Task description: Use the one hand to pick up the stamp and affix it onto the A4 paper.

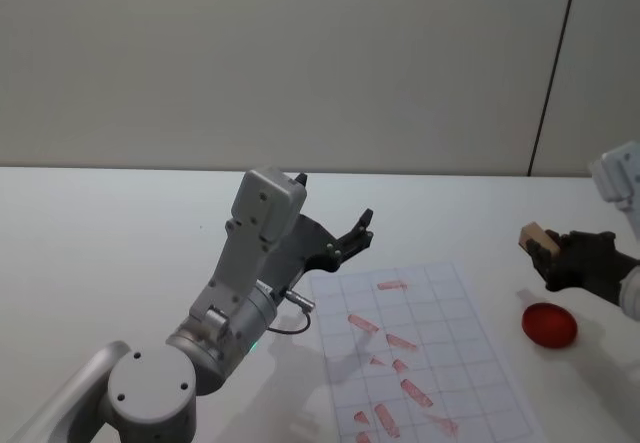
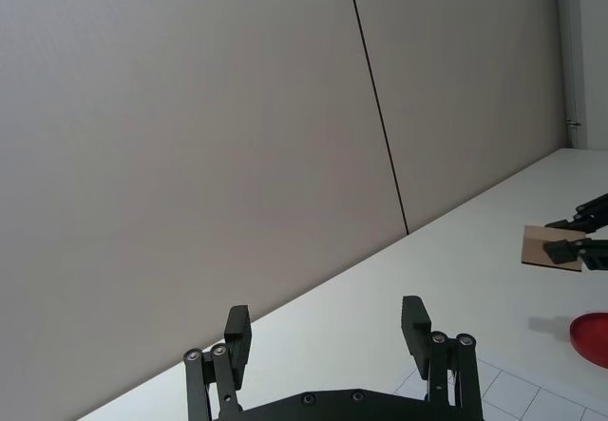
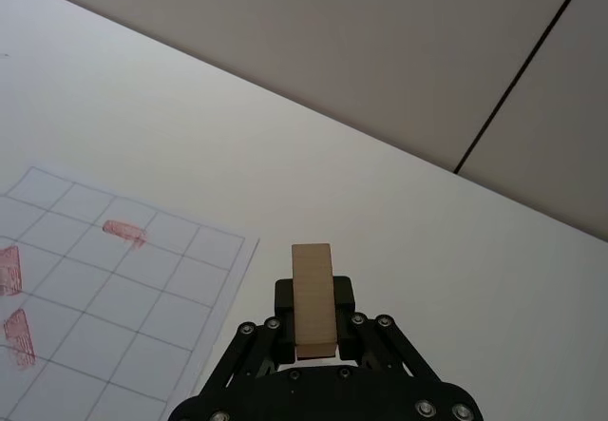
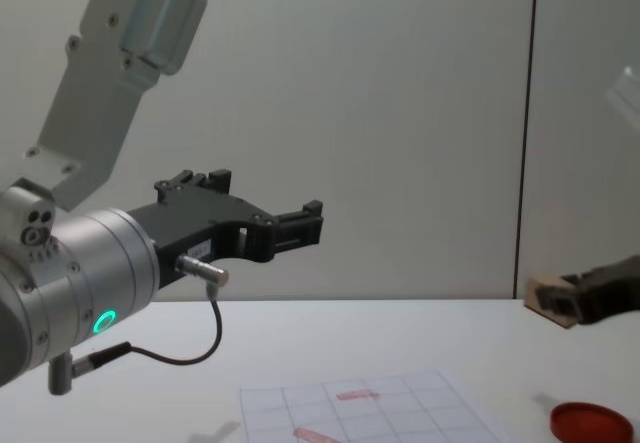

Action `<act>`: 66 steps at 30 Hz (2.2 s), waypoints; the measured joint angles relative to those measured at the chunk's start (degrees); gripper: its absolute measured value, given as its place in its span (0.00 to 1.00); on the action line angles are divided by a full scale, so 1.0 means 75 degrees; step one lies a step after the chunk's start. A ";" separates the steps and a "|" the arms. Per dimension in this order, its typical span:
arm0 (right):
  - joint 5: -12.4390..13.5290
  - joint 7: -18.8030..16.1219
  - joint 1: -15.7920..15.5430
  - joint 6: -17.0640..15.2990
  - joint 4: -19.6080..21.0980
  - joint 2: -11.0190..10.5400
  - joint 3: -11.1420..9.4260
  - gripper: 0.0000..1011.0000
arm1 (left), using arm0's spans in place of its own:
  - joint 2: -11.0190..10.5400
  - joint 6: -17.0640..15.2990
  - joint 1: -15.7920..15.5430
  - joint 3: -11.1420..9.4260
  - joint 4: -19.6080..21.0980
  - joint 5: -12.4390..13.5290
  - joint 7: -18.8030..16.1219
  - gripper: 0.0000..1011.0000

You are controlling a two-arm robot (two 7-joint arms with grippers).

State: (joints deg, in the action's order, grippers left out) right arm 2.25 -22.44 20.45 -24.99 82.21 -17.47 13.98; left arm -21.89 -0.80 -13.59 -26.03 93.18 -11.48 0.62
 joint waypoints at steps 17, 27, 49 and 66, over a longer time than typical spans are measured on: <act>0.0680 0.0187 0.0794 -0.0057 -0.0912 0.0763 0.0286 0.21 | 0.0000 0.0000 0.0000 0.0000 0.0000 0.0000 0.0000 0.99; 0.0837 0.0144 0.1064 -0.0368 -0.1277 0.1054 0.0481 0.21 | 0.0000 0.0000 0.0000 0.0000 0.0000 0.0000 0.0000 0.99; 0.0540 0.0098 0.1042 -0.1138 -0.1337 0.1253 0.0857 0.21 | 0.0000 0.0000 0.0000 0.0000 0.0000 0.0000 0.0000 0.99; 0.0650 0.0502 0.0970 -0.0789 -0.1529 0.1410 0.1008 0.21 | 0.0000 0.0000 0.0000 0.0000 0.0000 0.0000 0.0000 0.99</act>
State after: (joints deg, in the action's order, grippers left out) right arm 7.13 -18.68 27.72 -30.91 70.74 -6.89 21.54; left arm -21.89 -0.80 -13.59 -26.03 93.17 -11.48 0.62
